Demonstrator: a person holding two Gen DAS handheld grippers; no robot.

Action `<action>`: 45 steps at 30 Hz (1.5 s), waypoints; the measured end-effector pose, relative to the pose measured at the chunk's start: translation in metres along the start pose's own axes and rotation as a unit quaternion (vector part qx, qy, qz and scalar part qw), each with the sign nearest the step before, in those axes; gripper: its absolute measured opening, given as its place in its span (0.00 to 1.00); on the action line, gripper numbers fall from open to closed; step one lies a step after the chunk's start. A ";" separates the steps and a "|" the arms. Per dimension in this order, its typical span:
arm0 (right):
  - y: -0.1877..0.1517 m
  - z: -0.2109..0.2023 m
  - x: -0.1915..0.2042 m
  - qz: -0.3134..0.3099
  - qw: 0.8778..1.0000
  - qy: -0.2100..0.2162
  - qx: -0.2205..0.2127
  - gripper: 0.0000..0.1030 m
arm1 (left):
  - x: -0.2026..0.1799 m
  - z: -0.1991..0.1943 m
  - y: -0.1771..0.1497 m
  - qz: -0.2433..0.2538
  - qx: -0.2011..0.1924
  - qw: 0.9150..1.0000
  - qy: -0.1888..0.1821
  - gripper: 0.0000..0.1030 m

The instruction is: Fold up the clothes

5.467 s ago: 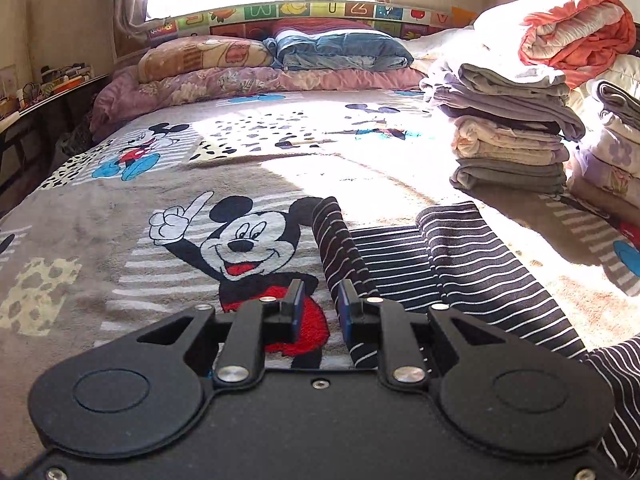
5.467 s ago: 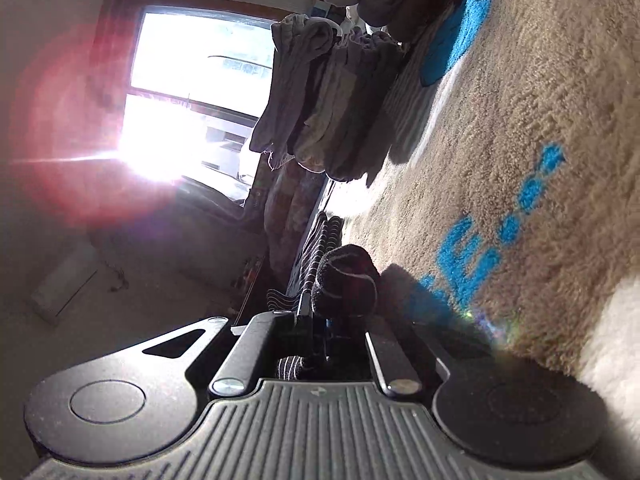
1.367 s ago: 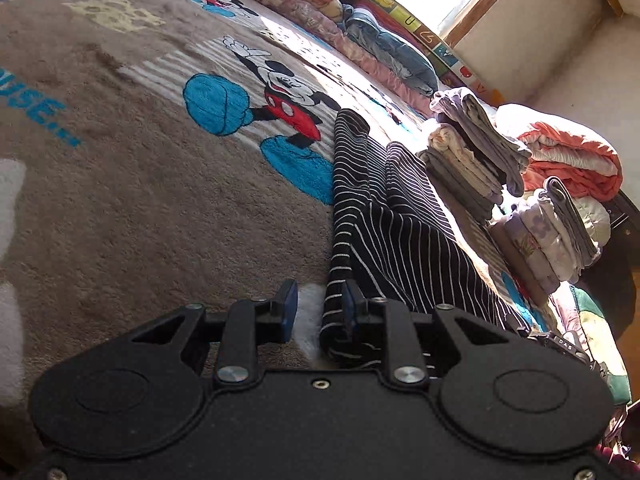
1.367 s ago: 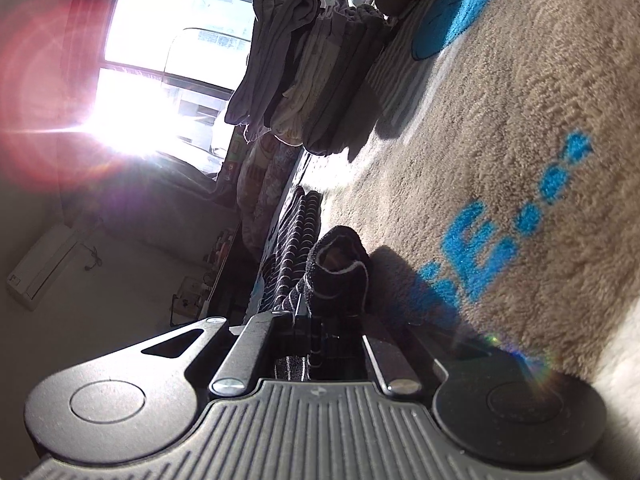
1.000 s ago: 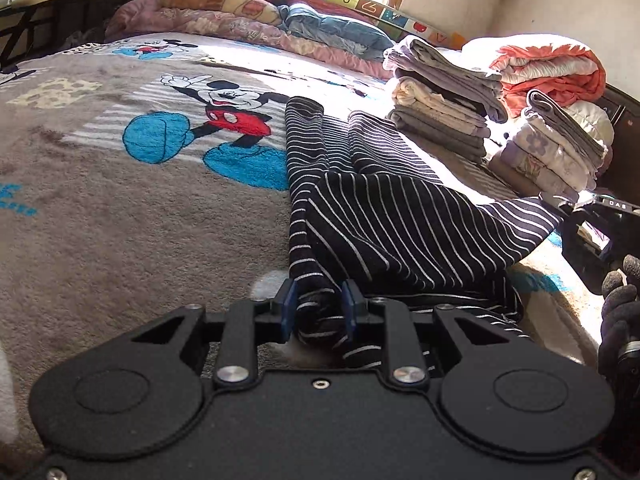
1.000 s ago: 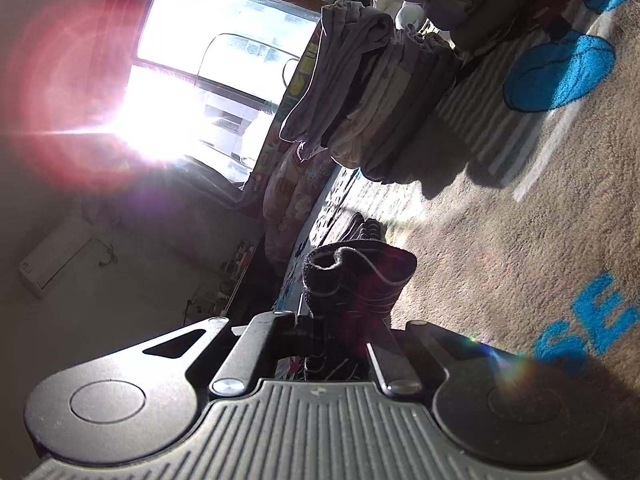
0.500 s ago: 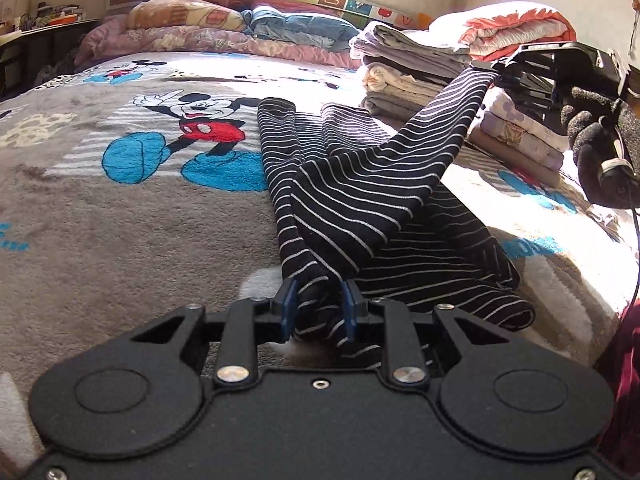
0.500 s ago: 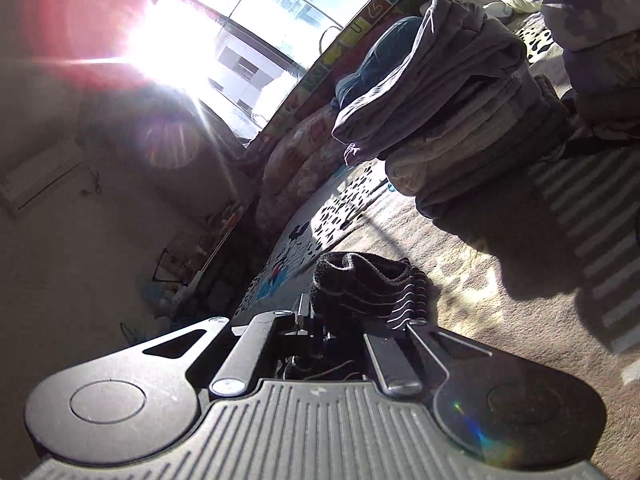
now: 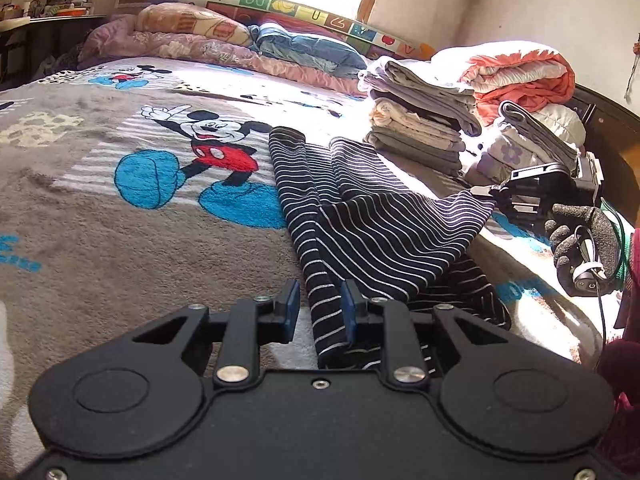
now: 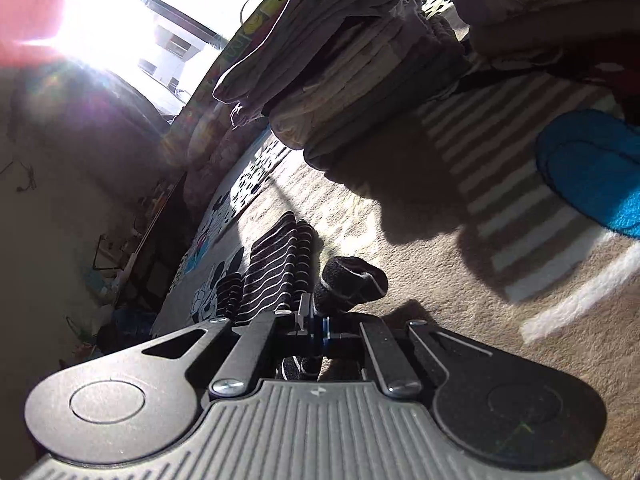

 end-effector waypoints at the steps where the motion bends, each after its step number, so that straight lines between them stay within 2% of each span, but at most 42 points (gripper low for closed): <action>1: 0.001 0.000 0.002 0.002 1.000 0.005 0.001 0.06 | -0.007 0.008 -0.004 0.016 0.016 1.000 -0.002 0.20; 2: 0.001 -0.001 0.004 0.005 1.000 0.011 0.003 0.06 | -0.014 0.016 -0.009 0.035 0.034 0.999 -0.002 0.20; 4: -0.001 -0.008 0.011 0.003 1.000 0.029 0.004 0.06 | -0.018 0.017 -0.010 0.054 0.044 0.998 -0.001 0.20; 8: -0.005 -0.023 0.022 -0.005 0.998 0.066 0.003 0.06 | -0.006 0.004 0.010 0.032 0.014 0.999 -0.009 0.20; 11: -0.004 -0.025 0.024 -0.008 0.998 0.063 0.007 0.06 | 0.000 0.008 0.030 0.037 -0.008 0.999 -0.004 0.20; 13: -0.004 -0.025 0.025 -0.005 0.998 0.061 0.006 0.06 | 0.006 0.017 0.039 0.031 -0.017 0.999 -0.014 0.20; 15: -0.002 -0.025 0.026 -0.002 0.998 0.058 0.004 0.06 | 0.012 0.035 0.037 0.013 0.001 0.999 -0.040 0.20; 17: 0.000 -0.024 0.029 0.000 0.999 0.050 0.004 0.06 | 0.009 0.054 0.022 0.038 0.037 0.997 -0.052 0.20; 18: 0.001 -0.023 0.030 0.002 0.999 0.045 0.004 0.06 | 0.009 0.055 0.019 0.045 0.038 0.997 -0.057 0.20; 21: 0.006 -0.023 0.041 0.006 0.999 0.039 0.006 0.06 | 0.029 0.022 0.031 -0.027 -0.019 0.997 -0.072 0.20; 23: 0.009 -0.021 0.051 0.001 0.999 0.038 0.009 0.06 | 0.038 0.001 0.038 -0.032 -0.045 0.997 -0.062 0.20; 27: 0.009 -0.016 0.076 -0.017 0.999 0.032 0.017 0.06 | 0.022 -0.016 0.034 0.012 -0.060 0.994 -0.087 0.20; 32: 0.006 -0.015 0.104 -0.028 0.999 0.017 0.013 0.06 | -0.019 0.009 0.006 0.117 -0.006 0.989 -0.088 0.21; 35: 0.006 -0.010 0.119 -0.035 0.999 0.002 0.006 0.06 | -0.034 0.022 -0.008 0.166 0.018 0.982 -0.089 0.37; 36: 0.006 -0.007 0.125 -0.036 0.999 -0.002 0.003 0.06 | -0.033 0.021 -0.008 0.168 0.021 0.981 -0.095 0.41; 45: -0.002 0.043 0.186 -0.080 0.996 -0.032 -0.001 0.06 | -0.025 0.020 -0.011 0.149 0.029 0.980 -0.127 0.42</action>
Point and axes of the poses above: each gripper's, at about its wrist camera, not at the fingertips, and z roughly the way its jaws point, x to its left, y to its top, the point moved 5 cm from there along z, roughly the way its jaws point, and after that the axes turned 8 degrees about z, right-handed, at the moved point
